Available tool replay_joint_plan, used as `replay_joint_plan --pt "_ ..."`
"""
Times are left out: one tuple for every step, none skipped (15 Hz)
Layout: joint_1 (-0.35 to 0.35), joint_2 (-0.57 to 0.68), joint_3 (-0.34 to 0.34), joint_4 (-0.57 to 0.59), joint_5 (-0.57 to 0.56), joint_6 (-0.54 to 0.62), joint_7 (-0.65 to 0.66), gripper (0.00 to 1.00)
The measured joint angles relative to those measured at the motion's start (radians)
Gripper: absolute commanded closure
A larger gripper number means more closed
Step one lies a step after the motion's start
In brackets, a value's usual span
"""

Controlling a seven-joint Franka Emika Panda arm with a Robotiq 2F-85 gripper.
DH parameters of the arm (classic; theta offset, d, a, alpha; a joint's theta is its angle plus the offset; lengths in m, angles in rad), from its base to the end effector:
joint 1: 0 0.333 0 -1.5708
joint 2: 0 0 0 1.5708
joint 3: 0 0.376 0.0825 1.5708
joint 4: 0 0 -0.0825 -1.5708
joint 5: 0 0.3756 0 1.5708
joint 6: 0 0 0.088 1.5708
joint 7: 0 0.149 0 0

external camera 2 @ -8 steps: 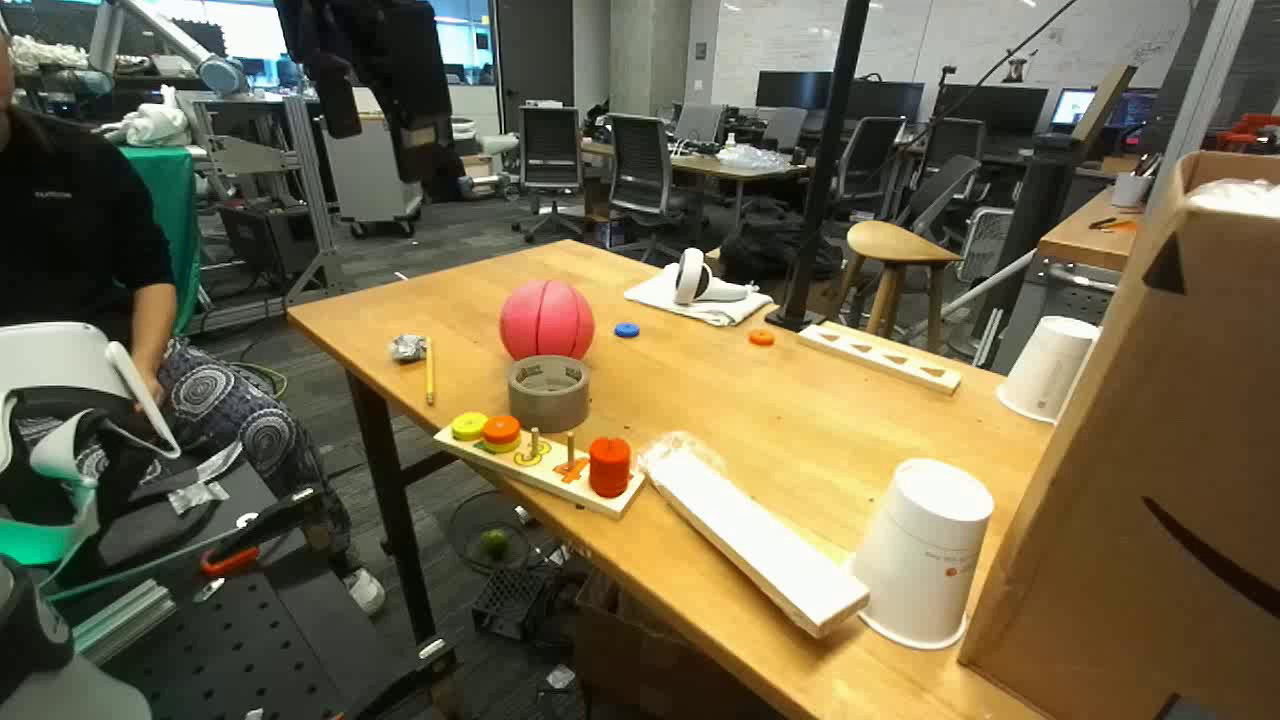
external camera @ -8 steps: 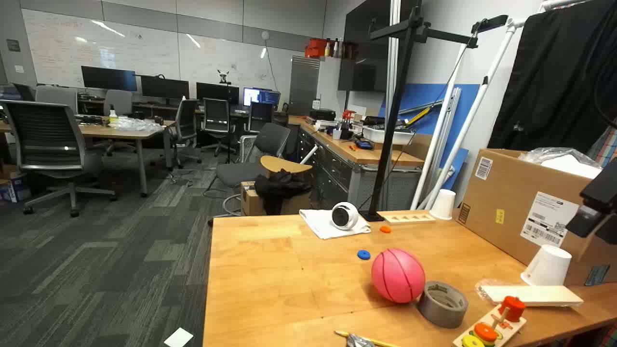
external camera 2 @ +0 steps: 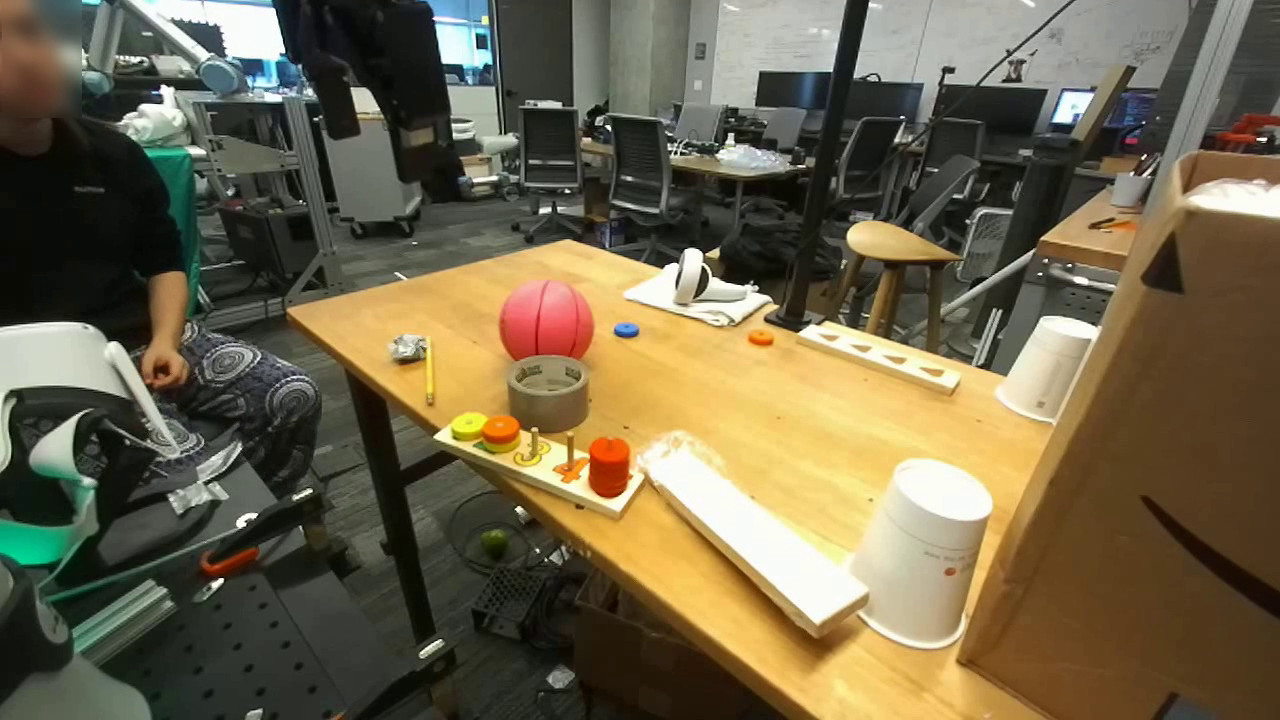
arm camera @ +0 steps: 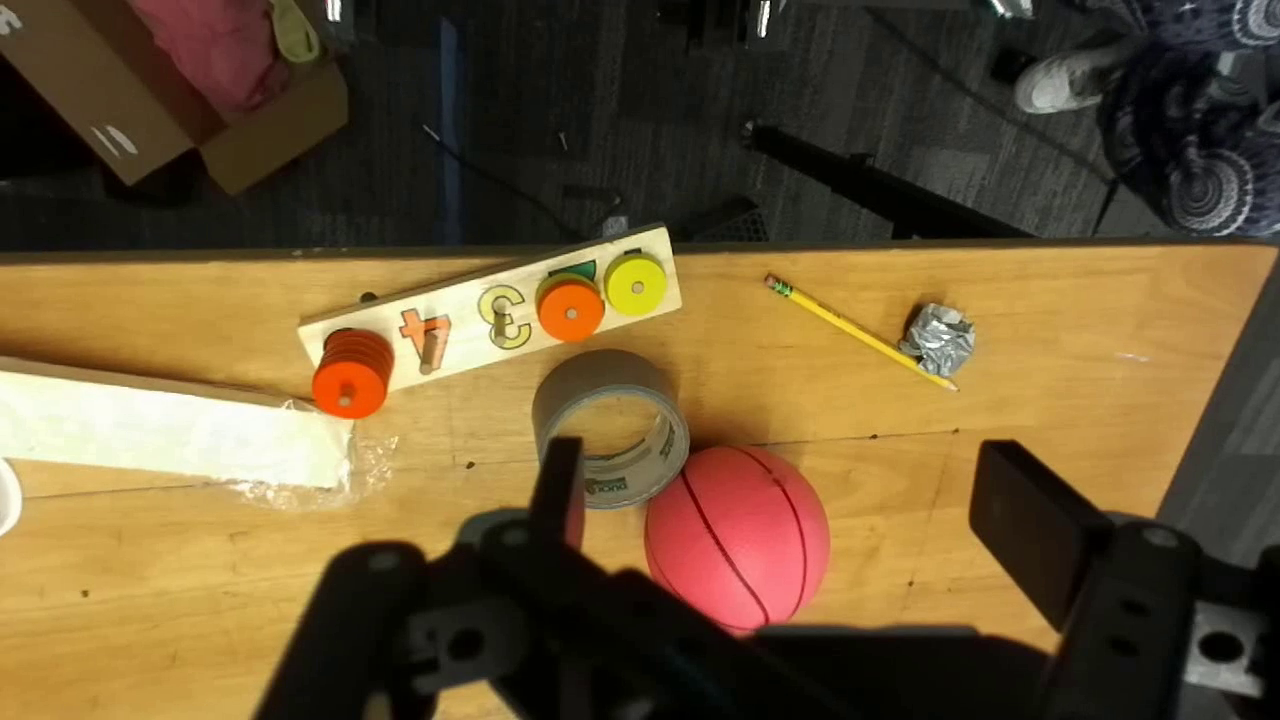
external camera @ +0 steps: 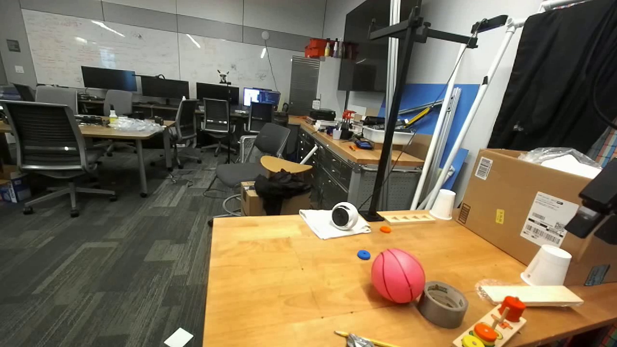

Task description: Push the basketball between the two cups

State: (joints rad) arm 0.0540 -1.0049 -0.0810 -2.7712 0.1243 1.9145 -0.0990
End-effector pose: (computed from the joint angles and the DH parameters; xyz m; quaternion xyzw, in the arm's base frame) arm 0.2207 0.0061 0.4789 -0.9923 -0.0353 -0.0766 0.0905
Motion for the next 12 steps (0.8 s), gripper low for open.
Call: replay_joint_plan --pt "0.01 0.005 0.01 0.0 0.007 0.005 0.0 0.0" --pt "0.027 0.012 0.025 0.0 0.023 0.019 0.0 0.0" --pt "0.049 0.022 0.045 0.0 0.042 0.041 0.0 0.0" --pt "0.077 0.036 0.069 0.0 0.065 0.073 0.0 0.0" --pt "0.109 0.055 0.095 0.0 0.09 0.113 0.0 0.0" --pt "0.143 0.079 0.122 0.0 0.112 0.16 0.0 0.0" --pt "0.176 0.109 0.149 0.0 0.133 0.211 0.001 0.0" --pt "0.209 0.145 0.174 0.001 0.147 0.269 0.001 0.0" --pt "0.238 0.186 0.196 0.003 0.158 0.331 0.001 0.0" --pt "0.263 0.231 0.213 0.005 0.163 0.392 0.0 0.0" --pt "0.286 0.279 0.226 0.011 0.167 0.451 0.0 0.0" --pt "0.308 0.332 0.234 0.02 0.17 0.508 -0.002 0.0"
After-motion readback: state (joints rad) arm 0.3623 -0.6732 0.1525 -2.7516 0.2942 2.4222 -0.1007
